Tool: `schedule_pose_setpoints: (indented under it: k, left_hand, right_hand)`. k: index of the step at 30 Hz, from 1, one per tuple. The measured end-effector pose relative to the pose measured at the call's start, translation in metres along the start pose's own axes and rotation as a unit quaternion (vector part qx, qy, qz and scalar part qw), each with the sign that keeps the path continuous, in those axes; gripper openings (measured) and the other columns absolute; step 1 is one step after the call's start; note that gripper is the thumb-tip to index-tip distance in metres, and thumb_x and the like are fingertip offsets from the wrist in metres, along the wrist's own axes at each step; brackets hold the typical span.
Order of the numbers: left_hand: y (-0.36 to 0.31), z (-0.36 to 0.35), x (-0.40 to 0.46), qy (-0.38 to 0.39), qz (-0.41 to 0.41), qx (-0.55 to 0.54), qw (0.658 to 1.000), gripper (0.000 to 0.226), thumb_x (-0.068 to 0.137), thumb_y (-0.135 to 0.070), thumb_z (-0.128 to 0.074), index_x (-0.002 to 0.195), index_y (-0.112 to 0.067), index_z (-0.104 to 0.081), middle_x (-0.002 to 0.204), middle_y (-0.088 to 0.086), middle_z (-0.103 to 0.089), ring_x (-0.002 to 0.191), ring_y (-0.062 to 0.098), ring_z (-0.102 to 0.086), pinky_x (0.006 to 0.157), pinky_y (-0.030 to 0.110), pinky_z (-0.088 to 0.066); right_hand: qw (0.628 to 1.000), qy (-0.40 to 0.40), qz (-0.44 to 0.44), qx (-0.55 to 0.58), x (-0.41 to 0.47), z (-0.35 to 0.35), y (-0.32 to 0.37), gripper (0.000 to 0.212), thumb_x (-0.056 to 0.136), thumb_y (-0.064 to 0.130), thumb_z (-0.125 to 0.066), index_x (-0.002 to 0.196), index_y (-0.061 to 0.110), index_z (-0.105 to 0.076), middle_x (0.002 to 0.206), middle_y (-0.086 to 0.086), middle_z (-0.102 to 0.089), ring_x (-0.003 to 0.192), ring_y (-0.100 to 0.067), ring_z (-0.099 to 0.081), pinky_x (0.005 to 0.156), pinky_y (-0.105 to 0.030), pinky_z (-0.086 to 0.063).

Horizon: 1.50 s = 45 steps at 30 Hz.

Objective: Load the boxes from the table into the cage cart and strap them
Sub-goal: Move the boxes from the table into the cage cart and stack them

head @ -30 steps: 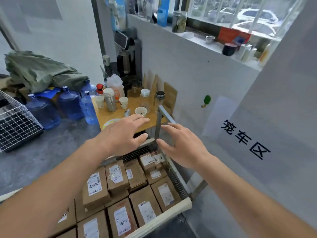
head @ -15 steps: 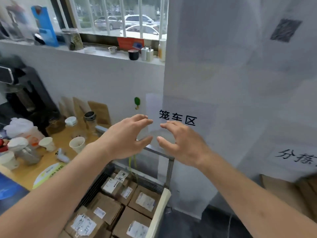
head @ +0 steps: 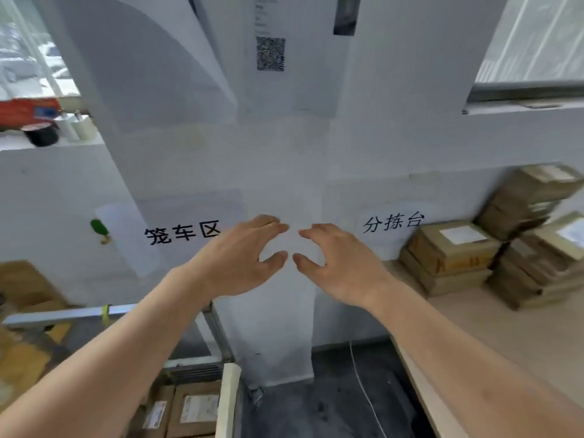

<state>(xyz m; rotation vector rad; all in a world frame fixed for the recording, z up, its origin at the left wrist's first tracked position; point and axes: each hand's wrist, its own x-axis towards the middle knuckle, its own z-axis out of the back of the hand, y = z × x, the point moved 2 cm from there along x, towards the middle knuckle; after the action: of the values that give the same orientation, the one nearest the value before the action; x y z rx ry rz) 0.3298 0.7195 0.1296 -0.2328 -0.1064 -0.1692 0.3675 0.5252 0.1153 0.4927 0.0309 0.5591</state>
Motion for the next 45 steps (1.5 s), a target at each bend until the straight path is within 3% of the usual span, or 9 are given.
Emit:
schedule_pose_setpoints:
  k: [7,11,18,22,26,28,32,38,45]
  left_hand:
    - [-0.093,-0.047,0.09,0.027,-0.081,-0.035,0.996,0.056,0.105,-0.05,-0.048,0.157,-0.032,-0.041,0.161,-0.017,-0.034,0.145,0.009,-0.039,0.113,0.025,-0.033]
    - [-0.143,-0.072,0.136,0.051,-0.124,-0.057,0.989,0.056,0.103,-0.049,-0.051,0.154,-0.026,-0.046,0.155,-0.012,-0.043,0.134,0.012,-0.05,0.109,0.031,-0.043]
    - [-0.22,-0.107,0.205,0.078,-0.178,-0.075,0.978,0.052,0.101,-0.046,-0.056,0.149,-0.028,-0.05,0.148,-0.014,-0.048,0.129,0.011,-0.051,0.107,0.036,-0.045]
    - [-0.26,-0.125,0.248,0.101,-0.217,-0.08,0.968,0.062,0.095,-0.054,-0.048,0.15,-0.026,-0.051,0.147,-0.01,-0.05,0.129,0.014,-0.054,0.107,0.04,-0.047]
    - [-0.286,-0.152,0.296,0.118,-0.248,-0.085,0.958,0.057,0.1,-0.052,-0.053,0.151,-0.028,-0.049,0.148,-0.011,-0.049,0.117,0.014,-0.058,0.103,0.042,-0.049]
    - [-0.297,-0.168,0.322,0.124,-0.261,-0.084,0.954,0.056,0.101,-0.051,-0.055,0.151,-0.028,-0.049,0.148,-0.011,-0.049,0.114,0.014,-0.057,0.102,0.041,-0.049]
    - [-0.313,-0.205,0.377,0.144,-0.291,-0.068,0.943,0.055,0.101,-0.049,-0.054,0.151,-0.027,-0.049,0.153,-0.01,-0.045,0.132,0.018,-0.052,0.106,0.042,-0.047]
    - [-0.327,-0.265,0.454,0.198,-0.312,-0.049,0.928,0.062,0.099,-0.049,-0.056,0.155,-0.025,-0.045,0.159,-0.004,-0.039,0.139,0.021,-0.045,0.111,0.041,-0.043]
    - [-0.332,-0.33,0.515,0.249,-0.303,0.005,0.92,0.07,0.094,-0.052,-0.06,0.151,-0.013,-0.046,0.158,0.006,-0.036,0.14,0.029,-0.043,0.111,0.038,-0.041]
  right_hand:
    - [0.996,-0.024,-0.085,-0.016,-0.03,0.046,-0.11,0.06,0.102,0.055,-0.05,0.155,0.028,-0.044,0.161,0.004,-0.039,0.141,-0.02,-0.047,0.114,-0.041,-0.041]
    - [0.99,-0.041,-0.129,-0.034,-0.048,0.069,-0.169,0.059,0.101,0.054,-0.052,0.153,0.028,-0.046,0.157,0.003,-0.044,0.142,-0.021,-0.044,0.113,-0.041,-0.042]
    - [0.975,-0.057,-0.211,-0.047,-0.077,0.105,-0.249,0.049,0.101,0.053,-0.053,0.14,0.024,-0.057,0.142,0.001,-0.054,0.13,-0.022,-0.053,0.103,-0.041,-0.048]
    - [0.962,-0.085,-0.256,-0.049,-0.083,0.118,-0.297,0.054,0.102,0.055,-0.051,0.148,0.028,-0.05,0.15,0.004,-0.05,0.136,-0.02,-0.049,0.107,-0.043,-0.047]
    - [0.945,-0.109,-0.306,-0.044,-0.081,0.127,-0.347,0.058,0.101,0.057,-0.05,0.152,0.029,-0.047,0.157,0.004,-0.043,0.141,-0.02,-0.045,0.11,-0.045,-0.046]
    - [0.933,-0.125,-0.335,-0.043,-0.076,0.13,-0.373,0.059,0.101,0.056,-0.049,0.153,0.029,-0.046,0.16,0.003,-0.039,0.144,-0.021,-0.042,0.112,-0.046,-0.045]
    - [0.903,-0.153,-0.4,-0.036,-0.059,0.132,-0.426,0.058,0.1,0.053,-0.05,0.153,0.028,-0.048,0.165,-0.001,-0.033,0.148,-0.025,-0.036,0.117,-0.047,-0.039]
    - [0.857,-0.167,-0.487,-0.028,-0.02,0.127,-0.504,0.056,0.1,0.05,-0.052,0.151,0.026,-0.049,0.165,-0.01,-0.03,0.149,-0.033,-0.032,0.12,-0.048,-0.035]
    - [0.779,-0.2,-0.592,-0.06,0.012,0.126,-0.588,0.058,0.095,0.058,-0.053,0.142,0.024,-0.053,0.161,-0.016,-0.032,0.145,-0.037,-0.034,0.117,-0.046,-0.03]
